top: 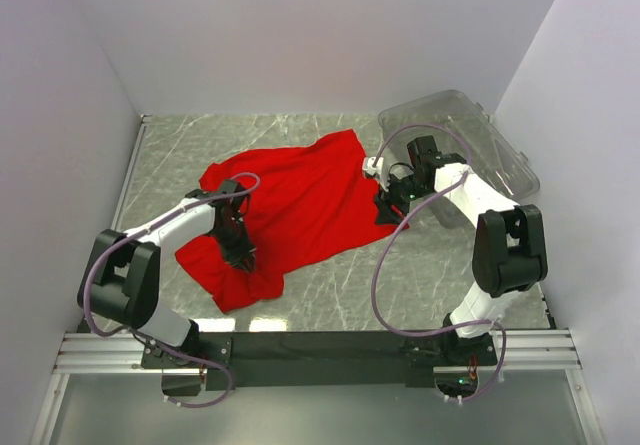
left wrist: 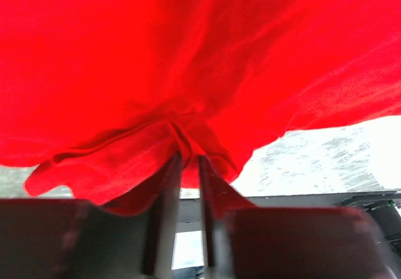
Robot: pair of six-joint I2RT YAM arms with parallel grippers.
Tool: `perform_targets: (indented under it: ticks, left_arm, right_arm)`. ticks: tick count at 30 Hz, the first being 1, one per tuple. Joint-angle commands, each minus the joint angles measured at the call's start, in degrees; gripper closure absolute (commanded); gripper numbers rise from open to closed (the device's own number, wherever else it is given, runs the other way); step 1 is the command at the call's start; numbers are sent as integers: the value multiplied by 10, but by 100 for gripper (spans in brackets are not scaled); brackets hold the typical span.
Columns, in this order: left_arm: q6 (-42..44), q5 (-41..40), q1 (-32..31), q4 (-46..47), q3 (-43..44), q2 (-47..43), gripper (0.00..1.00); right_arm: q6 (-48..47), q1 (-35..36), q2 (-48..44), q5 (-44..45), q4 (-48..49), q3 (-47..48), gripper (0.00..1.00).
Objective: Fold and stack the t-shirts
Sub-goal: Flatten the tshirt out
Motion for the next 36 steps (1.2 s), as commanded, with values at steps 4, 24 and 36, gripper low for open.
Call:
perform_targets:
  ticks: [4, 24, 36]
  left_arm:
    - [-1, 15, -16, 17, -1, 10, 92]
    - [-129, 252, -157, -83, -126, -258, 90]
    - [-210, 23, -191, -189, 25, -248, 36]
  right_arm:
    - [-8, -4, -12, -17, -4, 11, 39]
    - [-21, -5, -3, -36, -17, 26, 39]
    - [-30, -5, 6, -41, -21, 46, 39]
